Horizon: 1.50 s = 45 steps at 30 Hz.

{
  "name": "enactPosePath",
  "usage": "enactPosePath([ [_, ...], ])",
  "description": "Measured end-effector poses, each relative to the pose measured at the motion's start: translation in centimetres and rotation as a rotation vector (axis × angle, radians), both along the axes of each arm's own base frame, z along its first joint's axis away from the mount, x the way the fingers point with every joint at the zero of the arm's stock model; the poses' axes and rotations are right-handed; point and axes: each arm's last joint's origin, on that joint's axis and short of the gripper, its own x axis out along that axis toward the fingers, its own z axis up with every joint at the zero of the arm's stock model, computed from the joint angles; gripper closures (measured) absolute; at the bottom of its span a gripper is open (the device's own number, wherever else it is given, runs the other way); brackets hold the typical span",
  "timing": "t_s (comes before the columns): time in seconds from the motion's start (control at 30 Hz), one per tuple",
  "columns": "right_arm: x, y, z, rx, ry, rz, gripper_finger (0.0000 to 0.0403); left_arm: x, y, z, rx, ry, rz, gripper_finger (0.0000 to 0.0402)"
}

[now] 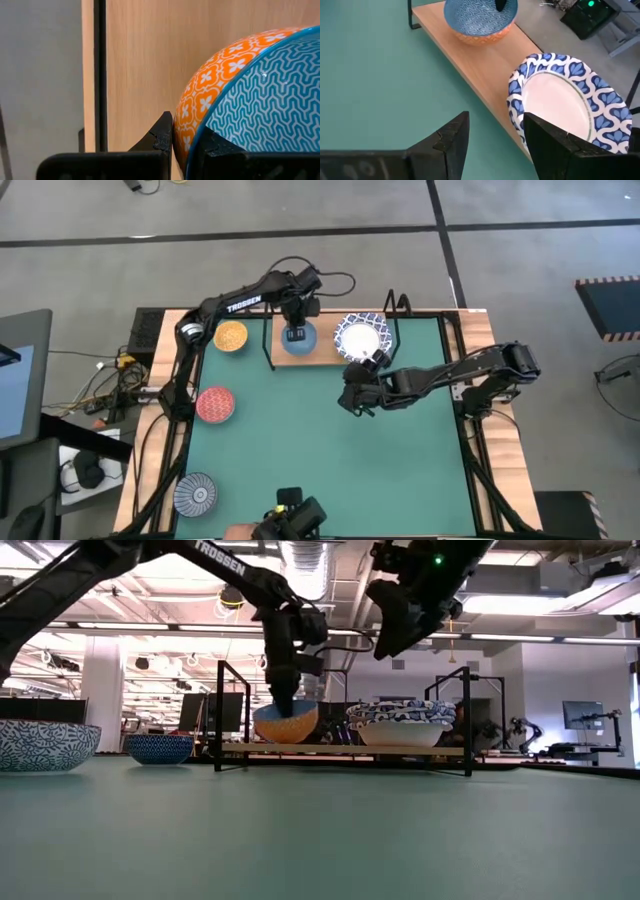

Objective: Place and stack bowls onto a shelf
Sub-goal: Put the blue patterned bowl on the shelf, then stack the red patterned bowl on top of the blue patterned bowl on the shelf

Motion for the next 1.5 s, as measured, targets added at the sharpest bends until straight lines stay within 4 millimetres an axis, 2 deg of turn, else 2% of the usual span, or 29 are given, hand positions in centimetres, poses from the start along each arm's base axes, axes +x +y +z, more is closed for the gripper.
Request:
enactPosePath([
  [0.27, 0.1, -0.1, 0.0, -0.001, -0.006, 0.000, 0.0192, -0.1, 0.2, -0.2, -0.095, -0.062, 0.002, 0.0379],
  [0.5, 0.1, -0.2, 0.1, -0.001, -0.012, -0.002, 0.0192, -0.2, 0.2, -0.2, -0.087, -0.057, 0.007, 0.0300],
  [0.7, 0.2, -0.2, 0.1, 0.000, -0.015, -0.001, 0.0192, -0.4, 0.6, -0.2, 0.011, 0.016, 0.047, 0.0235],
  [0.83, 0.2, -0.2, 0.1, 0.003, -0.017, -0.004, 0.0192, -0.8, 0.5, 0.9, 0.050, 0.014, 0.062, 0.0219],
  [0.97, 0.3, -0.3, 0.1, 0.014, -0.030, -0.005, 0.0192, -1.6, 0.0, 3.5, 0.086, -0.048, 0.057, 0.0218],
  [1.1, 0.9, -0.7, -0.2, 0.065, -0.053, 0.002, 0.0192, -2.8, -1.0, 6.8, 0.111, -0.134, 0.060, 0.0222],
  [1.23, 0.9, -0.7, -0.2, 0.097, -0.068, 0.004, 0.0192, -5.1, -2.5, 10.0, 0.080, -0.235, 0.058, 0.0231],
  [1.37, 0.8, 0.7, -0.2, 0.088, -0.075, 0.030, 0.0192, -8.3, -4.5, 11.4, 0.062, -0.270, 0.074, 0.0237],
  [1.5, 0.9, 1.6, 0.1, 0.057, -0.118, 0.036, 0.0193, -11.9, -7.7, 11.7, 0.056, -0.306, 0.116, 0.0240],
])
